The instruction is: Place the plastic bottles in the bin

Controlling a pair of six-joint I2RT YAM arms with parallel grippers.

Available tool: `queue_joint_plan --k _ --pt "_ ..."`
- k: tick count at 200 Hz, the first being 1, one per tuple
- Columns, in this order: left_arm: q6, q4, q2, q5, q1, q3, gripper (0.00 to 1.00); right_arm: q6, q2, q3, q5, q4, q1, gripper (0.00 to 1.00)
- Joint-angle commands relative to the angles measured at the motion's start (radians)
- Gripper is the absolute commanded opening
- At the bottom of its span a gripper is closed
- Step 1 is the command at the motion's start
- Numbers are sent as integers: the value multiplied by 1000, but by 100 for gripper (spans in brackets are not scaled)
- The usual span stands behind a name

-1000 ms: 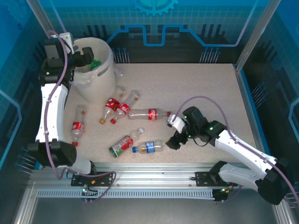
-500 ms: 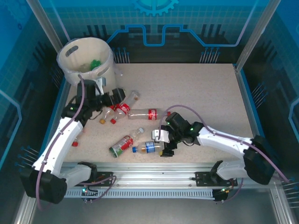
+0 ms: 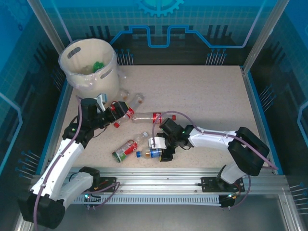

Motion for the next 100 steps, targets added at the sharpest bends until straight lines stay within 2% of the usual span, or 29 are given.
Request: queue_joint_plan --k 1,32,79,100 --pt "-30 29 -7 -2 -5 -15 99 -17 25 32 33 -36 18 84" --pt "-42 41 -7 -13 -5 -24 98 -21 41 36 83 -61 24 81" --pt "-57 58 0 -15 -5 -27 98 -19 28 36 105 -66 22 64" --pt "-58 61 0 -16 -5 -29 98 -15 -6 33 97 -69 19 61"
